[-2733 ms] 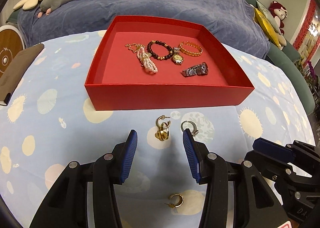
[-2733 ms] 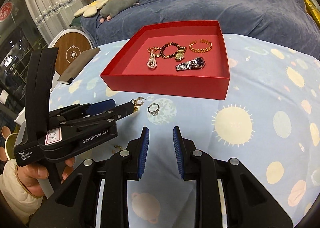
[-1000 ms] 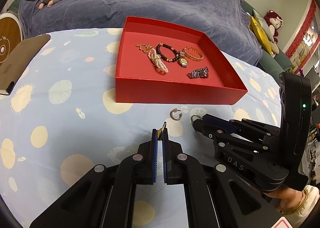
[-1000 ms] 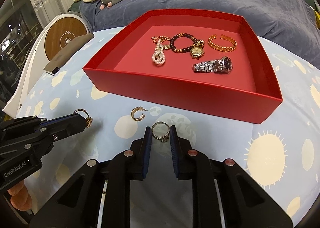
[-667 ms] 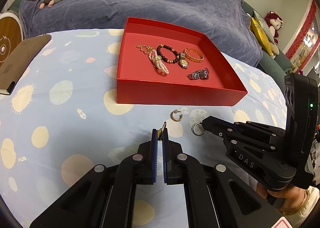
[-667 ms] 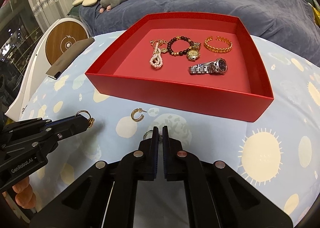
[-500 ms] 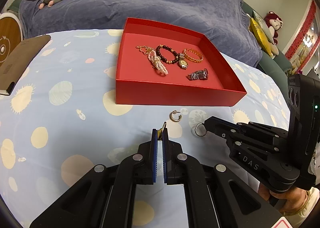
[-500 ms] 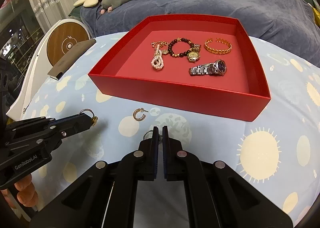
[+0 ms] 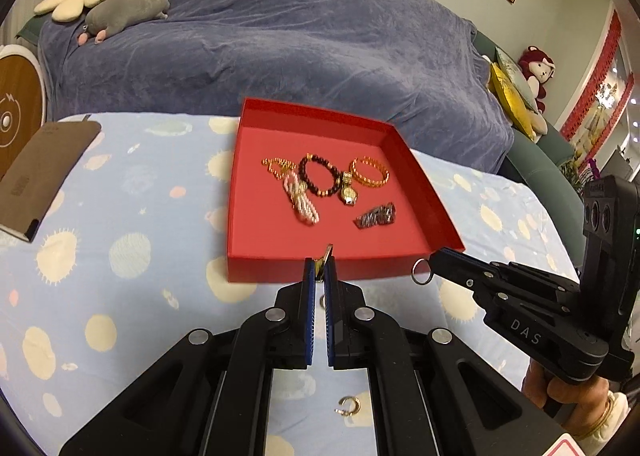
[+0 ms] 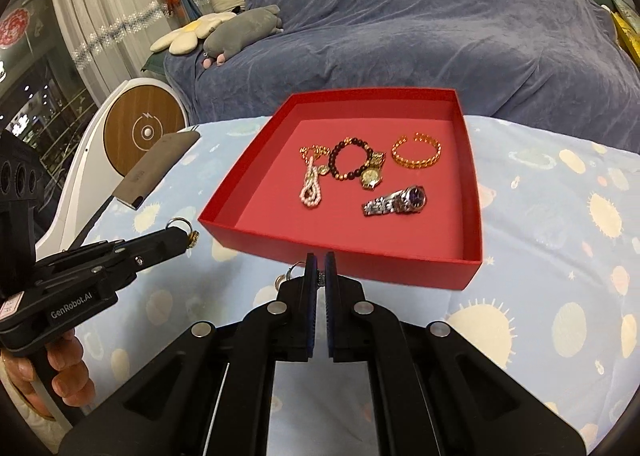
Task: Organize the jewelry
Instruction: 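Carry the hoop earring and silver ring into the red box and open both grippers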
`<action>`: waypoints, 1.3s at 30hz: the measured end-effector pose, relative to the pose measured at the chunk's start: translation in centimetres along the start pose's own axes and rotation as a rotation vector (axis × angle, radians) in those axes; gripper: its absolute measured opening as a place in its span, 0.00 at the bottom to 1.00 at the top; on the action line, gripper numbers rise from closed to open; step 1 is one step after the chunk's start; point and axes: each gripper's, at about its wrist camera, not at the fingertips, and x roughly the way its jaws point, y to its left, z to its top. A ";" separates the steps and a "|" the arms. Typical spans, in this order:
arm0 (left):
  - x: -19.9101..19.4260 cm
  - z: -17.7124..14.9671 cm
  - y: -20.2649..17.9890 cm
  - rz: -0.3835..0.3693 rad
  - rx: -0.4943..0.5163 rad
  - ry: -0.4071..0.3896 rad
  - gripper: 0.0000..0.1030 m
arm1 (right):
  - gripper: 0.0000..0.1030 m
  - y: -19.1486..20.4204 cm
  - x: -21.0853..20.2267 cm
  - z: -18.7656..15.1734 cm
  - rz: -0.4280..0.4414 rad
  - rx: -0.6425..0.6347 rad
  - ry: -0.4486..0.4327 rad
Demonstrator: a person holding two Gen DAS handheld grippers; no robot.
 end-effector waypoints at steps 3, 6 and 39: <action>0.4 2.0 -0.6 0.027 0.039 -0.031 0.02 | 0.03 -0.4 0.7 2.1 0.007 0.018 -0.016; 1.8 3.5 -0.3 0.064 0.049 -0.040 0.03 | 0.03 -0.3 2.3 3.4 0.013 0.023 -0.012; -1.3 -0.6 1.7 0.123 -0.051 -0.034 0.40 | 0.24 1.7 -4.3 -6.6 0.026 -0.054 0.071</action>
